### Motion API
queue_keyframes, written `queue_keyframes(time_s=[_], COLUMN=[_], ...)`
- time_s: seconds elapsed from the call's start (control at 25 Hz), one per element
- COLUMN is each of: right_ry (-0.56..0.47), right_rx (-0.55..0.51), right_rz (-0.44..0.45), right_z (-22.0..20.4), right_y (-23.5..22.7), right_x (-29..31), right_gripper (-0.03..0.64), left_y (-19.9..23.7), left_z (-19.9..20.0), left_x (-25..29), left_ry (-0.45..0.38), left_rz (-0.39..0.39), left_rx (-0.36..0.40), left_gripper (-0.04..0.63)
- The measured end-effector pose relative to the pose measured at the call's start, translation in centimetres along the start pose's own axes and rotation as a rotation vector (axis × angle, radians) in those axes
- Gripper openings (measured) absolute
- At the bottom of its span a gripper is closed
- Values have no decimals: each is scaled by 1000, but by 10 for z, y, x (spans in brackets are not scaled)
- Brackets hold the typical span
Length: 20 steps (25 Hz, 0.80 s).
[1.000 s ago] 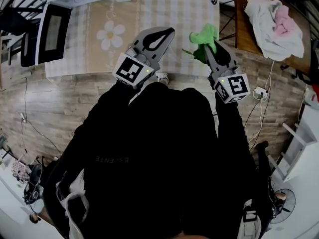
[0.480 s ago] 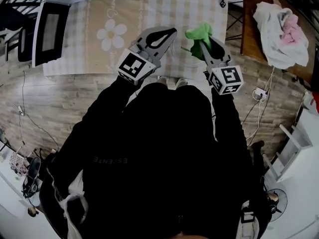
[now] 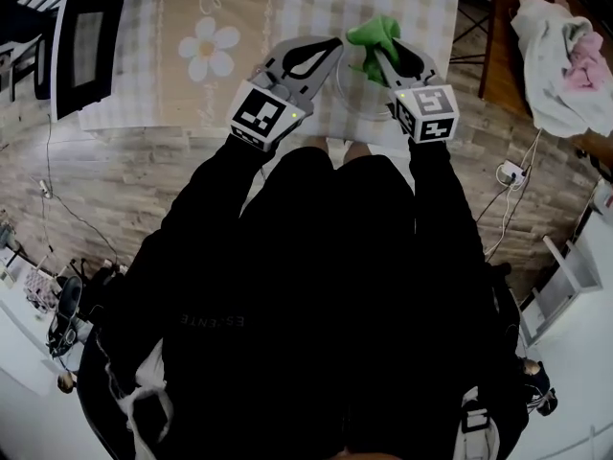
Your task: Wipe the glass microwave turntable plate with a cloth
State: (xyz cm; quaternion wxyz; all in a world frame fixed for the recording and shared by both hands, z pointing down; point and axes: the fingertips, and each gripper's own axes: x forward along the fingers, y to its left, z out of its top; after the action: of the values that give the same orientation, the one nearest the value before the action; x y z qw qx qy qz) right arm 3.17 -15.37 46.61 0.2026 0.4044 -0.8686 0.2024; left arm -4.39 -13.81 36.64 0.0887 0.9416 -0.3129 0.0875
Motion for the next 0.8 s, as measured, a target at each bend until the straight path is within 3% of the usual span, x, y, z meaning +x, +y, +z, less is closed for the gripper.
queue_keyframes(time_s=[0.48, 0.8], right_ry=[80, 164], right_rx=[-15, -9], right_rz=[-47, -50], right_z=[-42, -66], right_y=[-3, -3], right_x=[77, 111], right_gripper=[106, 106], left_y=[31, 49], left_z=[-63, -93], left_x=[26, 30], left_ry=[45, 63], left_rz=[51, 139], left_rx=[-5, -86], left_gripper=[21, 21])
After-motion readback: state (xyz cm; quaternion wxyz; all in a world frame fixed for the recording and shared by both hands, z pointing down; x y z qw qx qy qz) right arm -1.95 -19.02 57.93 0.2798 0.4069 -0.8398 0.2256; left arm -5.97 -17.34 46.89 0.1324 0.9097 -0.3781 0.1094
